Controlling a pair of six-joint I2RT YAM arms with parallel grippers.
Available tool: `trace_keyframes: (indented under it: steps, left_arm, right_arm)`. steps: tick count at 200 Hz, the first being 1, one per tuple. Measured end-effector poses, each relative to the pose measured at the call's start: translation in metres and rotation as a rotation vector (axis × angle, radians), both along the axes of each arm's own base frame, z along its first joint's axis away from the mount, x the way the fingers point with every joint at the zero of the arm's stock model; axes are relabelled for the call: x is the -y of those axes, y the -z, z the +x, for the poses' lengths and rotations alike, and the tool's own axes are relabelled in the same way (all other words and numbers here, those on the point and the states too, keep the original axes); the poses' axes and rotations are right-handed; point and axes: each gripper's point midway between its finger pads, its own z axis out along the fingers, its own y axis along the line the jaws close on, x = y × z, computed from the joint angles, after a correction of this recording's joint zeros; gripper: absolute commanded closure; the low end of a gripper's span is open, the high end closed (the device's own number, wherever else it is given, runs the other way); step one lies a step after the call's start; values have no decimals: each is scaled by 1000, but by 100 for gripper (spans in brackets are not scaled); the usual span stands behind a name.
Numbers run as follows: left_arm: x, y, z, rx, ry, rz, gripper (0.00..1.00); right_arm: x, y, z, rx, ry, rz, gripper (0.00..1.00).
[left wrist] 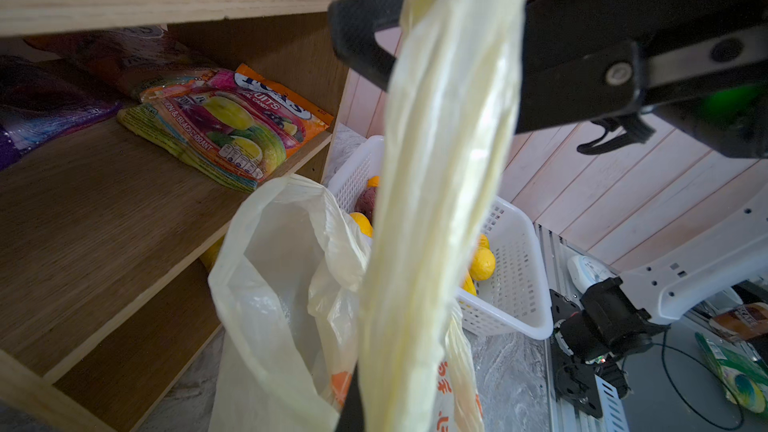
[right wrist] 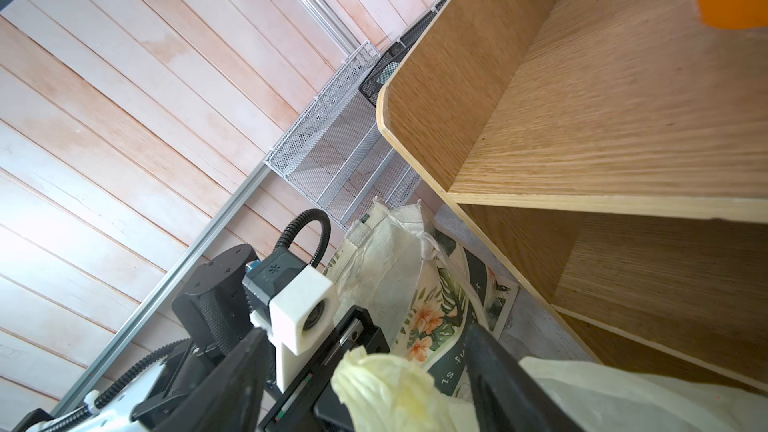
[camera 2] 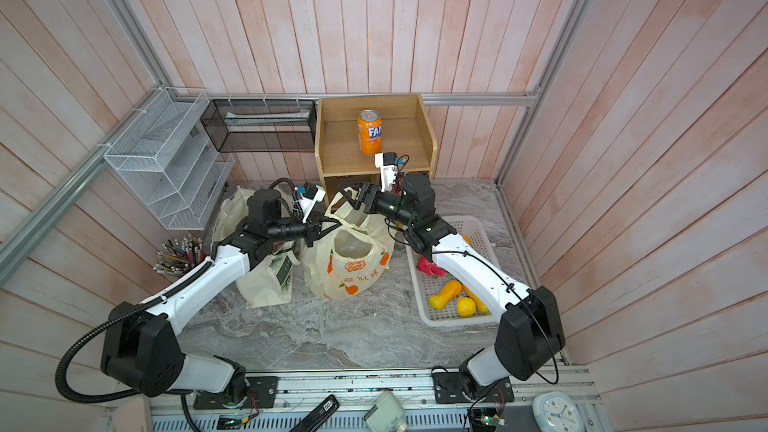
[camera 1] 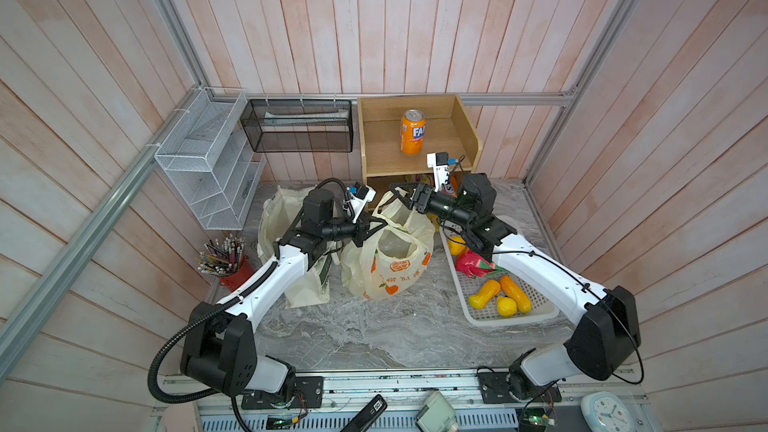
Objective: Place the mixed food into the grocery bags and tie them
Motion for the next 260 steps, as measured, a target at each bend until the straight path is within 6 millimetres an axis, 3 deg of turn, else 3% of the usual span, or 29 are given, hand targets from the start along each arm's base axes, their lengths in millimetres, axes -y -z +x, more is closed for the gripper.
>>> trace_keyframes:
  steps: [12, 62, 119, 180, 236, 260]
  left_arm:
    - [0, 0, 0, 0, 0, 0, 100]
    - [2, -2, -1, 1, 3, 1, 100]
    - [3, -3, -1, -4, 4, -8, 100]
    - [3, -14, 0, -48, 2, -67, 100]
    - [6, -13, -6, -117, 36, -96, 100]
    - [6, -10, -7, -144, 36, -97, 100]
  right_arm:
    - [-4, 4, 0, -9, -10, -3, 41]
    - [-6, 12, 3, -34, -11, -4, 100]
    - [11, 24, 4, -50, 18, -17, 100]
    - [27, 53, -24, -39, 40, -75, 100]
    - [17, 80, -56, -21, 63, -106, 100]
    - [6, 93, -59, -36, 75, -96, 100]
